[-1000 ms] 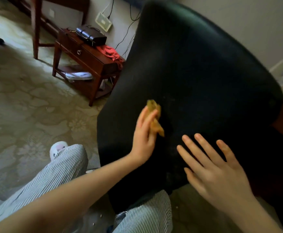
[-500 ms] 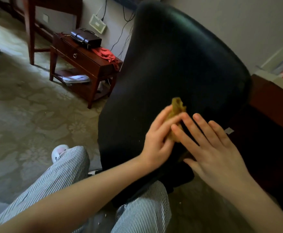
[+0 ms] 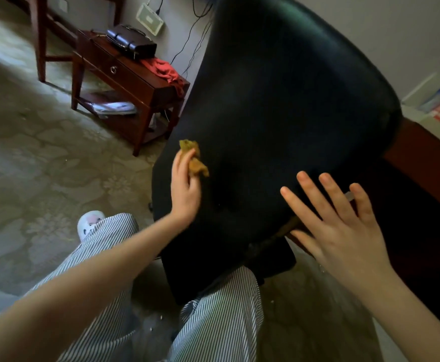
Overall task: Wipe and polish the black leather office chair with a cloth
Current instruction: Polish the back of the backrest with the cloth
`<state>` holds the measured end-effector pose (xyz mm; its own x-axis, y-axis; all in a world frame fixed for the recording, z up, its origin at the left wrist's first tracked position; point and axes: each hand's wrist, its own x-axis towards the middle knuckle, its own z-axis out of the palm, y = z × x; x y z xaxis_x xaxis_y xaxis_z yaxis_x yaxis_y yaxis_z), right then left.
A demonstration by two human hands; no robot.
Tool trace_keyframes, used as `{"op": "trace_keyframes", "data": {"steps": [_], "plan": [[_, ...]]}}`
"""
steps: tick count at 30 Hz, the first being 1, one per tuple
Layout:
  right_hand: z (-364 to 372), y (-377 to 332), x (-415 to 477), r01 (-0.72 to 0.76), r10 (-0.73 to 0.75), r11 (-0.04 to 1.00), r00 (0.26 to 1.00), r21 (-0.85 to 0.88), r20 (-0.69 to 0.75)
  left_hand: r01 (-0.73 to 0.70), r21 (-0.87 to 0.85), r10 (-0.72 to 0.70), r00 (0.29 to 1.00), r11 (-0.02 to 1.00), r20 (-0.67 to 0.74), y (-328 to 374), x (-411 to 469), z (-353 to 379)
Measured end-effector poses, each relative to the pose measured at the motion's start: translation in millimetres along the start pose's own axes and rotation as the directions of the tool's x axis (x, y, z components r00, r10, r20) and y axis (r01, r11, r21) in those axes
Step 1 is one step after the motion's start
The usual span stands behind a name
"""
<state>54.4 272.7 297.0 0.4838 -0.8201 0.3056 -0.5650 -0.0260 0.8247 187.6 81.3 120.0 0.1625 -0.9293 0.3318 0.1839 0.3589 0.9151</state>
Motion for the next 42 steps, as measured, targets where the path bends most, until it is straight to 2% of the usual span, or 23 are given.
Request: {"op": "trace_keyframes", "data": {"steps": [1,3,6,10,14,17,23,27,29,31,34,36,38,40,42], "plan": [[-1.2,0.5,2.9,-0.009,0.009,1.0,1.0,0.006,-0.007,0.084,0.005,-0.084,0.996,0.996,-0.006,-6.4,20.1,0.4],[-2.7,0.0,10.1,-0.033,0.034,0.999,0.999,0.029,-0.018,0.148,0.022,-0.15,0.987,0.989,0.062,-21.6,46.7,4.3],[-0.9,-4.1,21.8,-0.049,0.05,0.998,0.999,0.046,-0.021,0.151,0.016,-0.151,0.969,0.988,0.194,-31.2,51.7,15.2],[2.2,-6.3,37.8,-0.02,0.022,0.998,0.998,0.054,-0.054,0.155,-0.043,-0.145,0.973,0.987,0.178,-24.3,37.6,16.5],[2.9,-10.3,51.4,-0.006,0.012,0.998,0.996,0.066,-0.088,0.119,-0.065,-0.102,0.971,0.991,0.215,-14.4,-19.3,4.3],[2.9,-14.0,59.8,-0.001,0.008,0.997,0.995,0.072,-0.099,0.115,-0.16,-0.08,0.975,0.98,0.208,9.8,-60.7,-0.5],[4.6,-16.0,66.8,0.002,0.004,0.996,0.998,0.09,-0.066,0.032,-0.323,0.003,0.994,0.946,0.108,84.3,-66.7,17.3],[9.1,-13.0,66.8,-0.064,0.07,0.997,0.985,0.041,-0.159,-0.095,-0.348,0.115,0.993,0.933,0.037,133.8,-58.8,33.9],[14.0,-10.8,65.7,-0.084,0.086,0.996,0.976,0.019,-0.199,-0.204,-0.302,0.208,0.978,0.931,-0.017,137.9,-58.1,41.0],[17.7,-10.7,62.8,-0.073,0.08,0.997,0.969,0.039,-0.233,-0.373,-0.19,0.37,0.928,0.908,-0.049,121.4,-60.2,43.5],[21.4,-13.7,55.5,-0.06,0.077,0.996,0.96,0.072,-0.268,-0.605,-0.008,0.605,0.796,0.796,0.004,80.4,-70.4,38.8],[25.0,-16.6,51.3,-0.087,0.112,0.99,0.96,0.107,-0.257,-0.665,0.062,0.663,0.747,0.744,0.048,57.1,-77.6,31.3],[27.0,-22.1,47.5,-0.163,0.207,0.965,0.956,0.206,-0.209,-0.715,0.086,0.704,0.699,0.694,0.122,36.8,-78.7,19.3],[28.3,-31.7,44.2,-0.293,0.355,0.881,0.928,0.372,-0.11,-0.767,0.108,0.732,0.637,0.632,0.242,16.2,-74.1,5.0],[29.6,-44.8,40.8,-0.408,0.458,0.735,0.888,0.542,0.046,-0.811,0.127,0.731,0.572,0.57,0.372,-2.9,-72.0,-11.0]]}}
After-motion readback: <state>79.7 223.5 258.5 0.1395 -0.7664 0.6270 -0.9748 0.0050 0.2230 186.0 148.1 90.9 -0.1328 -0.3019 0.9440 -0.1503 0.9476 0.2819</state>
